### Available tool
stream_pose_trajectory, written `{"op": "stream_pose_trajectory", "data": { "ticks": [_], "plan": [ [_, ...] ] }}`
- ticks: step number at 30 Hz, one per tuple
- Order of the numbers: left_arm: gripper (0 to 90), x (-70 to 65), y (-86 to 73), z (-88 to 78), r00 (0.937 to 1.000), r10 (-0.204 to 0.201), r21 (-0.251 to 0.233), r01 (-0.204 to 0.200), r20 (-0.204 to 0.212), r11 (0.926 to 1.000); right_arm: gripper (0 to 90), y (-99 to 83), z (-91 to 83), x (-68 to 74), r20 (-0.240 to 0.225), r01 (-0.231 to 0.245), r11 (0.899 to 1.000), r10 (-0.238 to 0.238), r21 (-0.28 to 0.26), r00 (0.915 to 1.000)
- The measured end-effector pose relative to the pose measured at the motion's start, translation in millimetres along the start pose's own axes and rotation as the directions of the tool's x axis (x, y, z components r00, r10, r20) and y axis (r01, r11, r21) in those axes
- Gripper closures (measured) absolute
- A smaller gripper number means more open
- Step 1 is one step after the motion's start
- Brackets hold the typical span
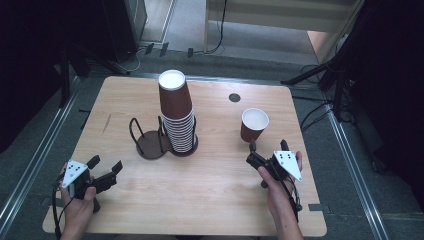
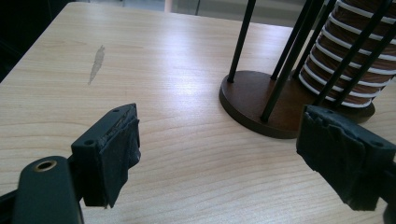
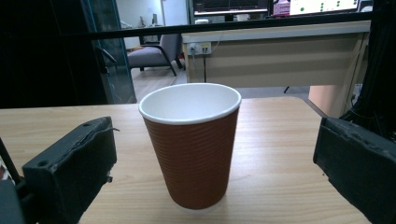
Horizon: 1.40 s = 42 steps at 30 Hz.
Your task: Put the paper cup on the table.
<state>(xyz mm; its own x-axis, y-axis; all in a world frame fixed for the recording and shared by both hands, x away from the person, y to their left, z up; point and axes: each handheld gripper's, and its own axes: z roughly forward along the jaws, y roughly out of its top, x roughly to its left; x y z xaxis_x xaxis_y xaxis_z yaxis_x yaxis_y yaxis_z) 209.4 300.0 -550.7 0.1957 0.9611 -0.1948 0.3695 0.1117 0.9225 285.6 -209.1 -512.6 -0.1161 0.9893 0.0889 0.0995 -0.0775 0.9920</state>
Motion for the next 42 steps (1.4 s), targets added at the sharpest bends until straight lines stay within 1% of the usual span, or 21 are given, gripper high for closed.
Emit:
{"op": "stream_pose_trajectory", "data": {
  "ticks": [2, 3, 4, 8, 10, 11, 12, 14, 15, 17, 19, 20, 22, 25, 26, 28, 30, 31, 32, 39, 42],
  "plan": [
    [14.2, -0.3, -0.1, 0.1, 1.0, 0.001, 0.001, -0.001, 0.0, 1.0, 0.0, -0.4, -1.9, -1.6, 0.002, -0.002, 1.0, 0.002, -0.001, 1.0],
    [14.2, -0.4, -0.1, 0.1, 1.0, 0.003, 0.002, -0.003, 0.0, 1.0, 0.0, -1.2, -5.3, -6.1, 0.01, 0.002, 1.0, -0.002, -0.003, 1.0],
    [14.2, -0.4, -0.1, 0.1, 1.0, 0.003, 0.002, -0.003, 0.0, 1.0, 0.0, -1.2, -5.3, -6.1, 0.01, 0.002, 1.0, -0.002, -0.003, 1.0],
    [14.2, -0.6, -0.2, 0.1, 1.0, 0.005, 0.002, -0.005, 0.0, 1.0, 0.0, -3.1, -12.8, -15.0, 0.022, -0.002, 1.0, 0.002, 0.001, 0.9998],
    [14.2, -0.7, -0.2, 0.1, 1.0, 0.007, 0.002, -0.007, -0.001, 1.0, 0.0, -5.6, -18.5, -21.4, 0.031, 0.001, 1.0, -0.001, 0.005, 0.9995],
    [14.2, -0.8, -0.2, 0.1, 1.0, 0.007, 0.003, -0.007, -0.001, 1.0, 0.0, -5.6, -18.5, -21.4, 0.031, 0.001, 1.0, -0.001, 0.005, 0.9995],
    [14.2, -1.0, -0.2, 0.1, 1.0, 0.007, 0.003, -0.007, -0.001, 1.0, 0.0, -7.9, -22.4, -25.6, 0.038, 0.004, 1.0, -0.004, 0.007, 0.9993],
    [14.1, -1.0, -0.2, 0.1, 1.0, 0.007, 0.004, -0.007, -0.001, 1.0, 0.0, -9.4, -24.3, -27.6, 0.041, 0.004, 1.0, -0.005, 0.011, 0.9992],
    [14.2, -1.2, -0.3, 0.1, 1.0, 0.008, 0.004, -0.008, -0.002, 1.0, 0.0, -12.3, -27.7, -32.3, 0.049, 0.008, 1.0, -0.009, 0.013, 0.9987],
    [14.2, -1.3, -0.4, 0.1, 1.0, 0.009, 0.004, -0.009, -0.002, 0.9999, 0.0, -13.6, -29.6, -34.2, 0.054, 0.001, 1.0, -0.002, 0.019, 0.9985],
    [14.2, -1.5, -0.5, 0.1, 1.0, 0.01, 0.005, -0.01, -0.002, 0.9999, 0.0, -16.7, -34.7, -40.9, 0.063, 0.005, 1.0, -0.006, 0.023, 0.998],
    [14.2, -1.6, -0.5, 0.1, 1.0, 0.01, 0.005, -0.009, -0.002, 0.9999, 0.0, -16.7, -34.7, -40.9, 0.063, 0.005, 1.0, -0.006, 0.023, 0.998],
    [14.2, -1.6, -0.5, 0.1, 0.9999, 0.01, 0.006, -0.01, -0.002, 0.9999, 0.0, -17.7, -39.9, -46.8, 0.071, 0.008, 1.0, -0.01, 0.026, 0.9974],
    [14.2, -1.7, -0.5, 0.1, 0.9999, 0.011, 0.006, -0.011, -0.002, 0.9999, 0.0, -18.2, -43.4, -50.4, 0.076, 0.01, 1.0, -0.012, 0.029, 0.9971],
    [14.2, -1.9, -0.6, 0.1, 0.9999, 0.01, 0.006, -0.01, -0.003, 0.9999, 0.0, -19.0, -46.6, -54.3, 0.082, 0.022, 0.999, -0.024, 0.031, 0.9963],
    [14.2, -2.0, -0.6, 0.0, 0.9999, 0.011, 0.007, -0.011, -0.002, 0.9999, 0.0, -19.4, -48.2, -56.0, 0.084, 0.023, 0.999, -0.025, 0.032, 0.9962],
    [14.2, -2.1, -0.7, 0.1, 0.9999, 0.012, 0.007, -0.012, -0.003, 0.9999, 0.0, -21.1, -52.9, -61.6, 0.094, 0.023, 0.999, -0.026, 0.034, 0.9952],
    [14.2, -2.2, -0.8, 0.0, 0.9999, 0.012, 0.007, -0.012, -0.002, 0.9999, 0.0, -21.1, -52.9, -61.6, 0.094, 0.023, 0.999, -0.026, 0.034, 0.9952],
    [14.2, -2.2, -0.8, -0.1, 0.9999, 0.014, 0.008, -0.014, -0.002, 0.9999, 0.0, -22.4, -56.1, -64.9, 0.098, 0.023, 0.999, -0.027, 0.038, 0.9948],
    [14.2, -2.4, -0.8, -0.2, 0.9999, 0.017, 0.012, -0.017, -0.003, 0.9998, 0.0, -27.9, -66.0, -76.4, 0.113, 0.027, 0.998, -0.032, 0.053, 0.9931],
    [14.2, -2.6, -0.9, -0.3, 0.9998, 0.019, 0.014, -0.019, -0.003, 0.9997, 0.0, -30.2, -68.7, -78.8, 0.114, 0.027, 0.998, -0.034, 0.057, 0.9929]
  ]
}}
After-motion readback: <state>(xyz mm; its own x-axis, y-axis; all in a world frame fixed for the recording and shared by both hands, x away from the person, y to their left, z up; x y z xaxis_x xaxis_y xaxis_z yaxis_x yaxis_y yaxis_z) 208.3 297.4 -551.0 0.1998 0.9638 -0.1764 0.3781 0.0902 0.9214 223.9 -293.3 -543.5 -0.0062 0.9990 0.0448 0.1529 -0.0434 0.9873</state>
